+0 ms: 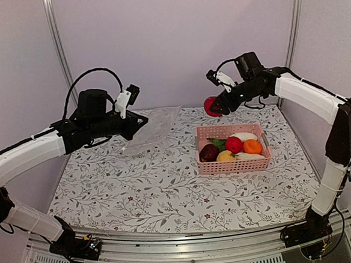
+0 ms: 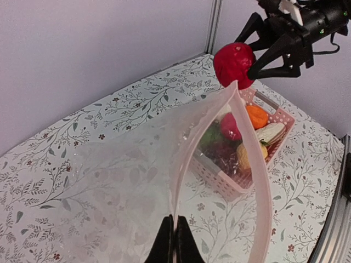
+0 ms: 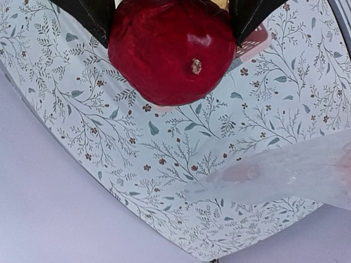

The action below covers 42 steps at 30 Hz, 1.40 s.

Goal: Place the food in the zip-top bag and seal the zipper
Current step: Pick up the fake fruit from the bin, then place the fake fruit in the zipper food storage bag.

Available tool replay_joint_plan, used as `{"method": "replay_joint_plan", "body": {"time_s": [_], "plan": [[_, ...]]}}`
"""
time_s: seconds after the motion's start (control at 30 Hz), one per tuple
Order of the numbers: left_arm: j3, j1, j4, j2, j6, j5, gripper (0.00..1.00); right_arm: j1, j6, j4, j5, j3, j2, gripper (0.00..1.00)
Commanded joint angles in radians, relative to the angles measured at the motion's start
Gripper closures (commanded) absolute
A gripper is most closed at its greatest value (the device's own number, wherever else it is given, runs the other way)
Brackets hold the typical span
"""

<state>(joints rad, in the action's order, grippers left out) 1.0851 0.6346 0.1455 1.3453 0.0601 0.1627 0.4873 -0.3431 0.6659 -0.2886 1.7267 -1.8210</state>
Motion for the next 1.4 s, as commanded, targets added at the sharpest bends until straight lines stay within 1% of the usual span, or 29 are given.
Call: {"method": "replay_joint_plan", "body": {"time_s": [0.0,0.1,0.2,0.33,0.47,0.63,0.73,0.83,1.0,1.1,1.3,1.37], "plan": [[-0.004,-0.004,-0.001,0.014,-0.002,0.013,1.00,0.077,-0.052,0.000,-0.118,0.003,0.105,0.52],[-0.005,-0.004,0.000,0.019,-0.006,0.004,1.00,0.140,-0.101,-0.008,-0.185,0.008,0.155,0.52],[-0.004,-0.004,-0.001,0.023,-0.008,0.006,1.00,0.212,-0.150,0.017,-0.211,0.043,0.161,0.52],[-0.005,-0.004,-0.001,0.025,-0.011,0.010,1.00,0.277,-0.152,0.041,-0.273,0.103,0.111,0.52],[-0.005,-0.005,0.000,0.024,-0.014,0.011,1.00,0.332,-0.150,0.043,-0.259,0.172,0.044,0.52],[-0.005,-0.007,-0.001,0.008,-0.013,0.038,1.00,0.351,-0.159,0.015,-0.262,0.236,-0.029,0.52],[-0.007,-0.010,-0.006,-0.006,-0.011,0.065,1.00,0.355,-0.180,-0.027,-0.264,0.229,-0.050,0.50],[-0.008,-0.014,-0.008,-0.019,-0.011,0.095,1.00,0.356,-0.196,-0.079,-0.262,0.215,-0.061,0.44],[-0.010,-0.017,-0.010,-0.036,-0.013,0.119,1.00,0.365,-0.215,-0.115,-0.266,0.218,-0.086,0.43],[-0.010,-0.024,-0.012,-0.049,-0.011,0.119,1.00,0.377,-0.247,-0.118,-0.239,0.203,-0.097,0.42],[-0.014,-0.042,-0.021,-0.074,-0.002,0.122,1.00,0.382,-0.276,-0.130,-0.191,0.165,-0.097,0.34],[-0.015,-0.046,-0.021,-0.077,0.001,0.119,1.00,0.385,-0.281,-0.132,-0.184,0.154,-0.092,0.28]]}}
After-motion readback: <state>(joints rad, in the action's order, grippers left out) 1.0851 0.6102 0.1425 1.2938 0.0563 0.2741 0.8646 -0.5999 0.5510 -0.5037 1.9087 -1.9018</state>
